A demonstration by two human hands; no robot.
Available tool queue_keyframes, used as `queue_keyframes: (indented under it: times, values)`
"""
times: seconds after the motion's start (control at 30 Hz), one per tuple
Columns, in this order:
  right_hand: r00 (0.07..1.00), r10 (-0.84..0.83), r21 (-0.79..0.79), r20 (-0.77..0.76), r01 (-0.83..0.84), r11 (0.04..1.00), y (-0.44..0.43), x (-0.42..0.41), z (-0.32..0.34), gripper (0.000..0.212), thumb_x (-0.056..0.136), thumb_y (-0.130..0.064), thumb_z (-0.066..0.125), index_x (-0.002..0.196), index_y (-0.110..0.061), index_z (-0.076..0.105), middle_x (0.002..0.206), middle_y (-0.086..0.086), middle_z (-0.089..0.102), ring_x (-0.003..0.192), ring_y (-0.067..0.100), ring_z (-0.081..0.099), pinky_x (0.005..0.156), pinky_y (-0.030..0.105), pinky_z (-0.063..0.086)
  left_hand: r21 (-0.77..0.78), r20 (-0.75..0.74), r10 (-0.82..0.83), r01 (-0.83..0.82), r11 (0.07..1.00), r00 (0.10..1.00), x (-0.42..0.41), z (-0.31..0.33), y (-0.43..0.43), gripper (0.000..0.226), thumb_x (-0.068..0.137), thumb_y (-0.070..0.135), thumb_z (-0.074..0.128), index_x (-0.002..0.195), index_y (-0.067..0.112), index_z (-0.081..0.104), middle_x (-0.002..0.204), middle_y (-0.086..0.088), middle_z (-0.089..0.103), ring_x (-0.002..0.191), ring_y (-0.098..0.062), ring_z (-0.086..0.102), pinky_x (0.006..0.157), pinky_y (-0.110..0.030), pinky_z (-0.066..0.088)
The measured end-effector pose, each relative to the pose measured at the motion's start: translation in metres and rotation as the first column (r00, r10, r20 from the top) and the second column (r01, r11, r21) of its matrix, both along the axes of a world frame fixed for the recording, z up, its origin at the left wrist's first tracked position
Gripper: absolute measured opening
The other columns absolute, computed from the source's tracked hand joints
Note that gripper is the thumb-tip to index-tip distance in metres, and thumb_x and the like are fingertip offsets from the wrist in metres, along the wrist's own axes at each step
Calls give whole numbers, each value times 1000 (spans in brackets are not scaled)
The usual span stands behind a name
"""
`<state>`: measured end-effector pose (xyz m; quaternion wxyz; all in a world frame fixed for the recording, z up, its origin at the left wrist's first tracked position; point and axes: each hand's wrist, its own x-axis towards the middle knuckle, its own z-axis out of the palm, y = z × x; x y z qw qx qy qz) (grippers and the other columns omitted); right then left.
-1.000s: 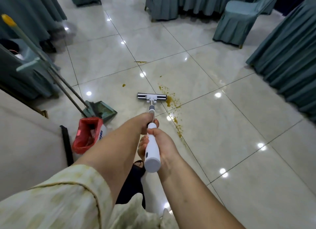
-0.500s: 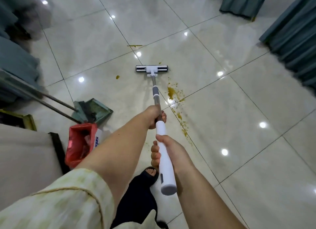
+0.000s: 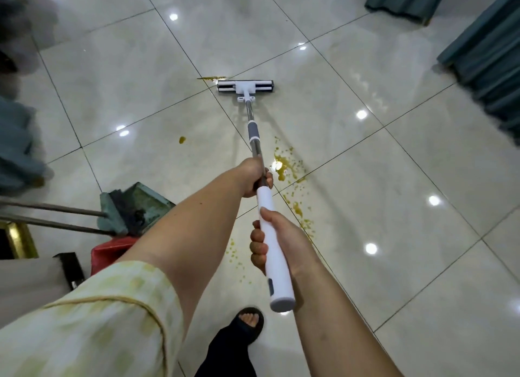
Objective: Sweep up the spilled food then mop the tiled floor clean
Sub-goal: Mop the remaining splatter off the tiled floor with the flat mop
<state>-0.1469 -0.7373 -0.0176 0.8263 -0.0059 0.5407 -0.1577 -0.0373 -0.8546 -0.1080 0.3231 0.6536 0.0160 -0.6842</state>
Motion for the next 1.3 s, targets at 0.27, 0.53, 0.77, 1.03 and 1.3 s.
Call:
queue_keyframes:
  times: [0.27, 0.53, 0.77, 1.03, 1.3]
  values:
    - [990, -100, 36, 102, 97, 995, 33, -16, 29, 24, 90, -28, 60, 82, -7, 51, 57, 3, 48, 36, 14, 42, 35, 17, 36, -83, -46, -84, 80, 993, 995, -10, 22, 34, 29, 103, 33, 36, 86, 10, 36, 67, -3, 38, 49, -13, 37, 38, -17, 38]
    - [950, -232, 106, 207, 214, 971, 165, -83, 59, 22, 88, -24, 58, 79, -8, 47, 58, 3, 42, 35, 14, 39, 33, 17, 34, -44, -129, -127, 122, 992, 984, -81, 41, 161, 29, 102, 37, 38, 93, 10, 36, 68, -3, 38, 51, -14, 36, 41, -19, 40]
    - [950, -248, 101, 192, 233, 967, 331, -158, 95, 22, 90, -23, 57, 78, -7, 48, 58, 3, 45, 35, 13, 41, 36, 16, 36, -87, -131, -170, 159, 983, 977, -164, 73, 326, 26, 103, 31, 37, 89, 9, 37, 69, -3, 36, 54, -13, 35, 43, -22, 38]
    - [929, -310, 119, 201, 291, 949, 469, -240, 135, 22, 91, -22, 56, 78, -5, 49, 57, 3, 47, 33, 14, 43, 35, 15, 39, -103, -111, -256, 245, 964, 960, -248, 100, 466, 17, 103, 28, 28, 103, 13, 34, 66, -3, 37, 51, -13, 36, 39, -18, 38]
    - [941, -297, 142, 160, 276, 951, 468, -246, 142, 28, 91, -28, 60, 77, -6, 50, 59, 2, 47, 33, 13, 43, 34, 15, 38, 1, -1, -167, 167, 986, 986, -266, 108, 462, 16, 98, 24, 32, 101, 11, 41, 63, -3, 40, 43, -10, 38, 34, -12, 35]
